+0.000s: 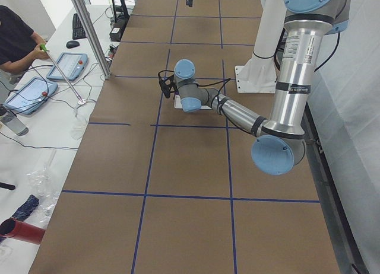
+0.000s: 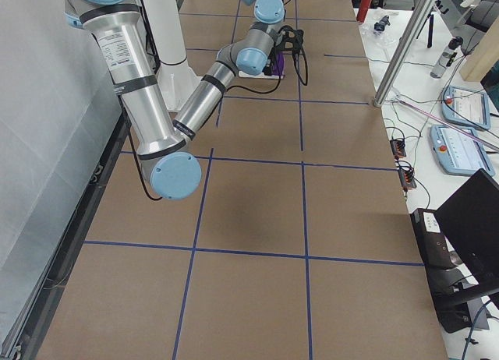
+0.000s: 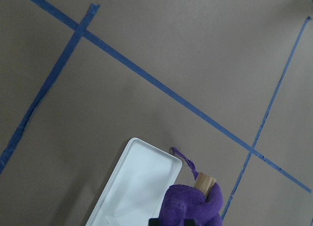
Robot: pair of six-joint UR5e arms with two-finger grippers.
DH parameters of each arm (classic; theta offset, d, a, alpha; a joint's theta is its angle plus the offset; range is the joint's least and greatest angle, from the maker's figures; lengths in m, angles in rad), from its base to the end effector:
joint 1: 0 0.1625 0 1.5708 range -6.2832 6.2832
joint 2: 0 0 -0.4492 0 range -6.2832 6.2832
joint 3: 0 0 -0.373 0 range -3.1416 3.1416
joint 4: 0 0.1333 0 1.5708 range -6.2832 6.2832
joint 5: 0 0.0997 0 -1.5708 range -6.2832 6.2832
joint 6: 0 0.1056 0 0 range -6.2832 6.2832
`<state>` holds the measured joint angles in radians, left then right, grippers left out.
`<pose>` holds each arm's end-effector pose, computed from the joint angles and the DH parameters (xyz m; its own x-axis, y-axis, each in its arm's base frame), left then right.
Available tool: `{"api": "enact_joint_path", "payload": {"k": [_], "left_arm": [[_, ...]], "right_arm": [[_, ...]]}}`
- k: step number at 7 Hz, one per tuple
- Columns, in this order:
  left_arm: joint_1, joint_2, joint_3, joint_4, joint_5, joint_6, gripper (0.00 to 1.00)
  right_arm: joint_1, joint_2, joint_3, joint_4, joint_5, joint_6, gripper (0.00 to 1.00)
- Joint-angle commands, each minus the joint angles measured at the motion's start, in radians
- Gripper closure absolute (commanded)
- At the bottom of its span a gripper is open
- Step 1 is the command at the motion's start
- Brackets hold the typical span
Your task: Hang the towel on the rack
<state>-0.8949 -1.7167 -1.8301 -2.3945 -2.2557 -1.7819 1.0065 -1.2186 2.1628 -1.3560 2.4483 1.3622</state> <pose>0.2725 -0.4462 0.3934 0.1566 -0.4547 -0.8768 0.2702 0.8736 -0.4048 -0.2103 -0.4296 0.2176 0.2432 0.1368 0.9603 -0.1152 0.9871 -0.1114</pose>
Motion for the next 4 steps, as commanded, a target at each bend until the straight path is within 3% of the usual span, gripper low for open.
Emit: {"api": "enact_joint_path", "payload": {"k": [1, 4], "left_arm": [[-0.004, 0.0, 0.035, 0.0, 0.005, 0.002, 0.0], [-0.076, 0.073, 0.045, 0.005, 0.004, 0.305, 0.0]], "right_arm": [[0.003, -0.004, -0.003, 0.0, 0.0, 0.0, 0.0], [0.101, -0.137, -0.02, -0.003, 0.005, -0.015, 0.0]]}}
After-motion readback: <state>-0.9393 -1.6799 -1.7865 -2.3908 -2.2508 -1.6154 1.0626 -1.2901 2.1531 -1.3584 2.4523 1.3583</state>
